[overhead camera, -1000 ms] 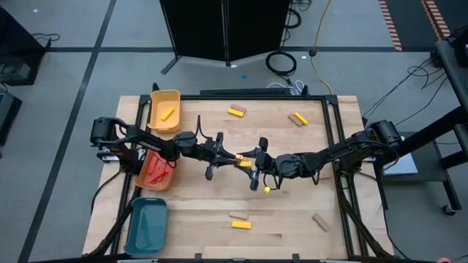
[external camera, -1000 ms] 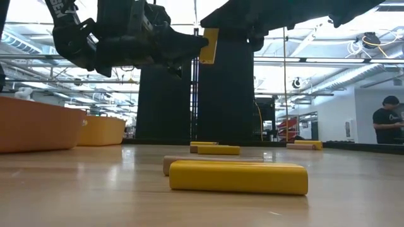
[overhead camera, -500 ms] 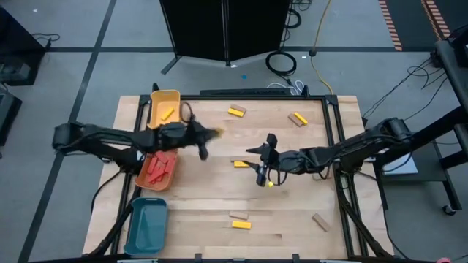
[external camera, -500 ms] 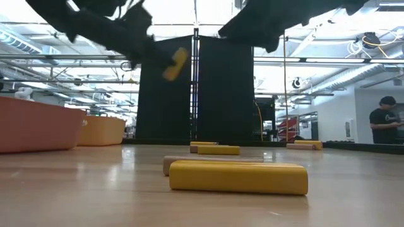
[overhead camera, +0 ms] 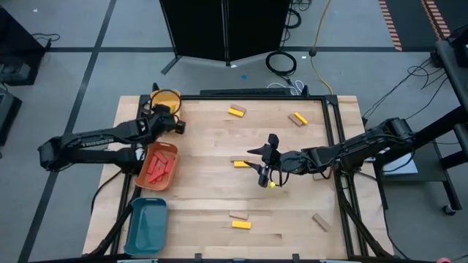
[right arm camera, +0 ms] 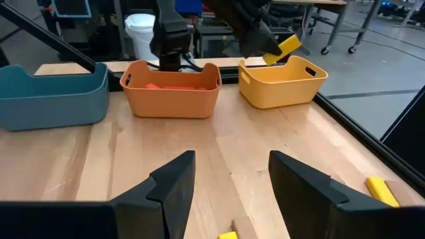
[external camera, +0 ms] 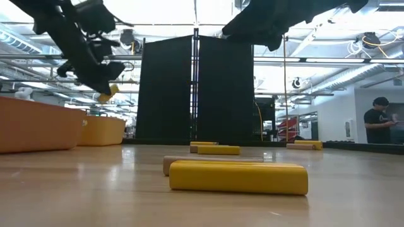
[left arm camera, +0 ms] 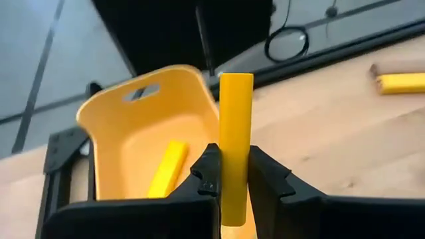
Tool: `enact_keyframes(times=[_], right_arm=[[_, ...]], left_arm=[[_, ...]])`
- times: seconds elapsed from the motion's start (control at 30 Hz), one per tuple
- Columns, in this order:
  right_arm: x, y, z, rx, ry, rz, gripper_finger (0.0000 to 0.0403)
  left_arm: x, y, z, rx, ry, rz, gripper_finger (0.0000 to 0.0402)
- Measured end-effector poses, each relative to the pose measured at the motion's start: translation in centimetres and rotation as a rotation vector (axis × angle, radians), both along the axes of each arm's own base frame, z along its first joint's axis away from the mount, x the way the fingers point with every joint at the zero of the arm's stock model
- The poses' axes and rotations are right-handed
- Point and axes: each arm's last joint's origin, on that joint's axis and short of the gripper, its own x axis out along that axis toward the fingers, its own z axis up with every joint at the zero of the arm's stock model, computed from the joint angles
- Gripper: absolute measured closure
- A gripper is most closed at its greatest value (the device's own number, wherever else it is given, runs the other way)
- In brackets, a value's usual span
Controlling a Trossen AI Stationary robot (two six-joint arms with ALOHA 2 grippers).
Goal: Sort blocks
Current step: Put the bottom right yellow block in the yellow bin
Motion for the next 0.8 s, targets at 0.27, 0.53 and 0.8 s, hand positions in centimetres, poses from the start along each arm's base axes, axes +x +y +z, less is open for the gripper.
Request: enact_keyframes(times=[0.27,0.53,0.8], right_arm=[[0.0,0.0,0.0,0.022,-0.004,-0.007,0.0218],[0.0,0.0,0.0,0.023,-0.005,-0.007,0.0218],[0.0,0.0,0.0,0.023,-0.004,-0.007,0.0218]], left_arm=[[-0.3,1.5,-0.9,-0.078,0.075,-0.002,0.0362],[-0.2,1.7,-1.2,-0.088,0.089,-0.008,0.0322],[-0.1,1.7,-1.1,-0.083,0.081,-0.007,0.0280]])
